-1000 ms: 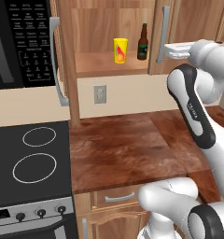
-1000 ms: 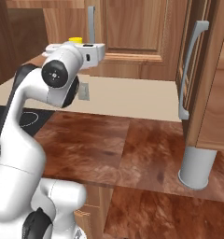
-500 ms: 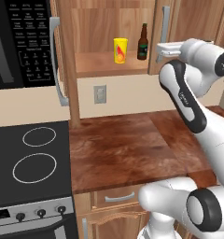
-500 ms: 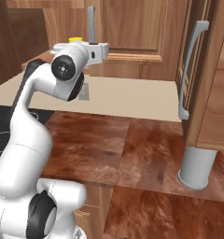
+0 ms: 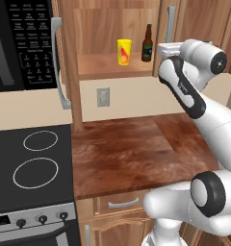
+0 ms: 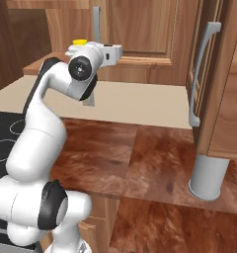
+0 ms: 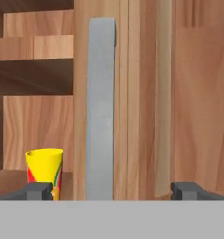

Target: Open the cabinet directly in front. Then move the beer and the cup to the dining counter with the candle on it.

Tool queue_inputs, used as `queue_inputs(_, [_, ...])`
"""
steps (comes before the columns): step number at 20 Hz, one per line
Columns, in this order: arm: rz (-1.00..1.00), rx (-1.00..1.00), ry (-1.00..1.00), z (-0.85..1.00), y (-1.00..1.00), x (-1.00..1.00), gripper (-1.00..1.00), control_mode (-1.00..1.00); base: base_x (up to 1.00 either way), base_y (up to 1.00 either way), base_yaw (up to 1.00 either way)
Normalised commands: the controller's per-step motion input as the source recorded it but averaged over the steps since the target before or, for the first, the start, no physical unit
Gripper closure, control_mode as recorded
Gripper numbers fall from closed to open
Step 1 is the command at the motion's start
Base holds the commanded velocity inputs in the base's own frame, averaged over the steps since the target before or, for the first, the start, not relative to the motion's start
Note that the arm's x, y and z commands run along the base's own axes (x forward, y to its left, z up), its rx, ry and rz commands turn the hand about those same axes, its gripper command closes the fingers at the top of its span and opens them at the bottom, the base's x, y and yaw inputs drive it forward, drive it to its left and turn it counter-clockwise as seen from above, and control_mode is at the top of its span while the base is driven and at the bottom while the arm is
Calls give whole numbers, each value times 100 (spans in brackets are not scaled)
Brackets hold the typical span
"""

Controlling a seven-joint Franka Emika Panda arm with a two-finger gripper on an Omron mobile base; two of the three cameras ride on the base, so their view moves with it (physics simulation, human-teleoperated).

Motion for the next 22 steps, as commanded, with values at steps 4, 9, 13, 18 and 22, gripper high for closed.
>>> queue_inputs(4, [0, 0, 0, -13, -4, 69, -100, -100, 0, 0, 0])
queue_inputs(9, [0, 0, 1, -25, 0, 79, -100, -100, 0, 0, 0])
queue_inputs(13, [0, 0, 0, -24, 0, 80, -100, -100, 0, 0, 0])
queue_inputs(18, [0, -1, 2, -23, 4, 65, 100, -100, 0, 0, 0])
queue_inputs(22, [0, 0, 0, 0, 0, 1, 100, -100, 0, 0, 0])
